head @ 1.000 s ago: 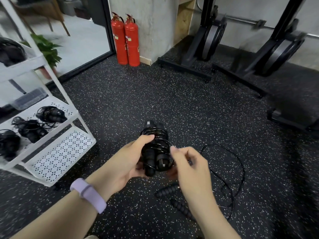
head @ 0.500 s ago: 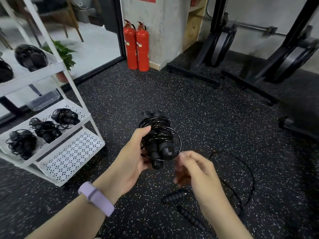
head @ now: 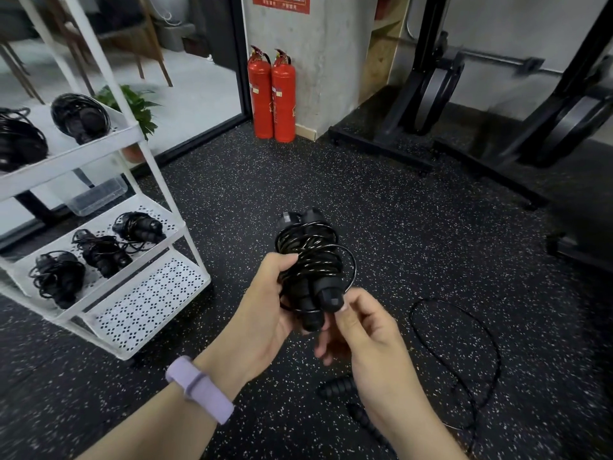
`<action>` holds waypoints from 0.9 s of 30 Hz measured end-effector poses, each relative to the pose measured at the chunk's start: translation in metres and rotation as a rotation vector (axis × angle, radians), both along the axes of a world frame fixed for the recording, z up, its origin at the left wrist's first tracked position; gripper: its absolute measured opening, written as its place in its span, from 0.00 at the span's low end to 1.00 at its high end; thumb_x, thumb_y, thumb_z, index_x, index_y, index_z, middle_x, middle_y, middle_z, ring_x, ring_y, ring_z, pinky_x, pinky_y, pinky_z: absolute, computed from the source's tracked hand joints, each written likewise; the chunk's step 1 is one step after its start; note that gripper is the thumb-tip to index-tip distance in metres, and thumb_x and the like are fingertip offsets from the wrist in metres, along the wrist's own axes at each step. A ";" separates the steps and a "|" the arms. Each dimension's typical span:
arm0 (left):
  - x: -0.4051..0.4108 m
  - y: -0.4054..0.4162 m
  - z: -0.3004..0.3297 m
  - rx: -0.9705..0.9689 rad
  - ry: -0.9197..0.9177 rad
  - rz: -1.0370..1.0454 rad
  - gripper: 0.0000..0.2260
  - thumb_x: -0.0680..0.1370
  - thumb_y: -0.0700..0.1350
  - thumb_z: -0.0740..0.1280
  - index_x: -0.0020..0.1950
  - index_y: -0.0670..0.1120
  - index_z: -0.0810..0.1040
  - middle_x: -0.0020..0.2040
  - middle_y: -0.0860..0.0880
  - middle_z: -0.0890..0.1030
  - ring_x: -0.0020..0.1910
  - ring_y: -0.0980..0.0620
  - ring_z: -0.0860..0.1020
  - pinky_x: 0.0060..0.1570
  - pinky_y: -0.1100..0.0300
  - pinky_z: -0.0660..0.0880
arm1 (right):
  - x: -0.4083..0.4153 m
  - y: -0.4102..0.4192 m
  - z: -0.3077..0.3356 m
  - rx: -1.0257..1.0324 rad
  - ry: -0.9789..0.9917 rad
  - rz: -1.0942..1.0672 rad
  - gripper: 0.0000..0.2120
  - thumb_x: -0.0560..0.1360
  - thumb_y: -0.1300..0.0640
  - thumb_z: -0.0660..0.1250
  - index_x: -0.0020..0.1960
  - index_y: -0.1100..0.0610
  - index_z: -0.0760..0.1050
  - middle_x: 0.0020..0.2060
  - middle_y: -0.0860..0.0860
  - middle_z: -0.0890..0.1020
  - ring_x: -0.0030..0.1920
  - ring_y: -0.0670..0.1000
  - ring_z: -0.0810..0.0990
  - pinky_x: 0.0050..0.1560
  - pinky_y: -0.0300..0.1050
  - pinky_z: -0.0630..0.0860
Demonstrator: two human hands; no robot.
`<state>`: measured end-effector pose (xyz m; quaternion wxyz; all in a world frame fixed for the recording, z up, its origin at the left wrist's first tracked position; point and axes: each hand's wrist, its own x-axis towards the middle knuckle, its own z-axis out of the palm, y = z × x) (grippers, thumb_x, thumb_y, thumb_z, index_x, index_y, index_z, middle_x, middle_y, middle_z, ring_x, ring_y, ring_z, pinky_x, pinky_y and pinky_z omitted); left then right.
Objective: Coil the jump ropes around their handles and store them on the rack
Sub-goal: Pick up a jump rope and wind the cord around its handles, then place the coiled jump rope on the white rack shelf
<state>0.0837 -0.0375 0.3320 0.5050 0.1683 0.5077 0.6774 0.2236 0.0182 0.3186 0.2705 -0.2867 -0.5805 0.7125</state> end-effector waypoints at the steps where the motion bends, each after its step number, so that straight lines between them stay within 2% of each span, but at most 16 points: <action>1: -0.001 -0.001 0.002 0.019 -0.001 0.000 0.23 0.82 0.55 0.55 0.42 0.48 0.86 0.38 0.41 0.80 0.33 0.44 0.75 0.39 0.46 0.68 | -0.003 -0.002 0.000 -0.025 0.017 0.012 0.11 0.82 0.52 0.62 0.47 0.58 0.77 0.37 0.58 0.81 0.33 0.53 0.80 0.33 0.44 0.76; 4: -0.006 -0.005 0.008 0.078 -0.009 -0.010 0.24 0.81 0.56 0.54 0.41 0.46 0.84 0.35 0.41 0.78 0.28 0.44 0.74 0.29 0.53 0.70 | -0.013 -0.007 0.001 -0.106 0.077 0.042 0.13 0.82 0.50 0.61 0.49 0.59 0.76 0.36 0.54 0.81 0.32 0.53 0.79 0.32 0.43 0.75; 9: -0.020 -0.019 0.015 0.122 0.009 0.004 0.23 0.80 0.58 0.56 0.46 0.43 0.83 0.37 0.38 0.79 0.30 0.42 0.75 0.31 0.51 0.72 | -0.033 -0.012 0.003 -0.195 0.052 -0.013 0.24 0.78 0.37 0.59 0.50 0.57 0.79 0.37 0.57 0.82 0.35 0.55 0.81 0.33 0.45 0.76; 11: -0.027 -0.026 0.017 0.119 0.020 0.089 0.21 0.78 0.57 0.61 0.51 0.42 0.84 0.45 0.37 0.84 0.37 0.38 0.81 0.33 0.50 0.76 | -0.043 -0.015 0.004 -0.137 -0.006 -0.037 0.27 0.79 0.29 0.57 0.52 0.51 0.82 0.43 0.55 0.85 0.42 0.54 0.83 0.42 0.49 0.79; 13: -0.034 -0.035 0.018 0.087 0.057 0.189 0.21 0.76 0.57 0.63 0.58 0.43 0.84 0.55 0.38 0.85 0.52 0.40 0.85 0.45 0.47 0.81 | -0.053 -0.021 0.008 -0.068 -0.034 -0.040 0.26 0.75 0.25 0.57 0.58 0.40 0.81 0.54 0.47 0.86 0.57 0.50 0.83 0.62 0.56 0.77; 15: -0.040 -0.047 0.023 0.016 0.128 0.249 0.24 0.76 0.58 0.62 0.65 0.45 0.81 0.59 0.40 0.85 0.59 0.42 0.83 0.58 0.41 0.79 | -0.063 -0.028 0.018 -0.046 -0.005 -0.011 0.29 0.70 0.25 0.58 0.66 0.34 0.76 0.62 0.41 0.83 0.67 0.47 0.78 0.72 0.60 0.69; 17: -0.044 -0.060 0.029 -0.017 0.171 0.289 0.25 0.76 0.59 0.62 0.66 0.46 0.80 0.59 0.43 0.85 0.60 0.43 0.82 0.62 0.42 0.76 | -0.076 -0.038 0.029 -0.068 0.038 0.041 0.29 0.69 0.26 0.62 0.68 0.33 0.74 0.65 0.40 0.81 0.69 0.46 0.77 0.73 0.60 0.69; 20: -0.046 -0.076 0.046 -0.025 0.147 0.376 0.24 0.73 0.58 0.66 0.62 0.45 0.82 0.57 0.44 0.86 0.57 0.46 0.84 0.55 0.51 0.78 | -0.094 -0.054 0.048 -0.052 0.087 0.063 0.22 0.69 0.33 0.67 0.62 0.32 0.79 0.60 0.41 0.85 0.63 0.44 0.82 0.65 0.50 0.76; 23: -0.050 -0.089 0.067 -0.015 0.094 0.483 0.17 0.73 0.55 0.71 0.55 0.45 0.84 0.52 0.43 0.87 0.48 0.50 0.86 0.40 0.62 0.80 | -0.111 -0.070 0.070 -0.064 0.123 0.090 0.16 0.72 0.41 0.67 0.59 0.33 0.81 0.58 0.43 0.86 0.59 0.45 0.84 0.62 0.49 0.78; 25: -0.057 -0.096 0.081 -0.044 0.106 0.518 0.15 0.76 0.54 0.69 0.55 0.45 0.84 0.51 0.43 0.87 0.45 0.48 0.86 0.36 0.60 0.79 | -0.121 -0.078 0.083 -0.082 0.138 0.099 0.15 0.72 0.42 0.67 0.57 0.34 0.82 0.57 0.44 0.87 0.59 0.46 0.85 0.64 0.52 0.78; 27: -0.068 -0.108 0.101 -0.061 0.169 0.531 0.18 0.73 0.59 0.69 0.54 0.48 0.85 0.50 0.45 0.87 0.45 0.48 0.85 0.40 0.55 0.79 | -0.134 -0.087 0.101 -0.091 0.153 0.106 0.13 0.74 0.43 0.68 0.57 0.35 0.83 0.57 0.46 0.87 0.60 0.49 0.85 0.67 0.57 0.77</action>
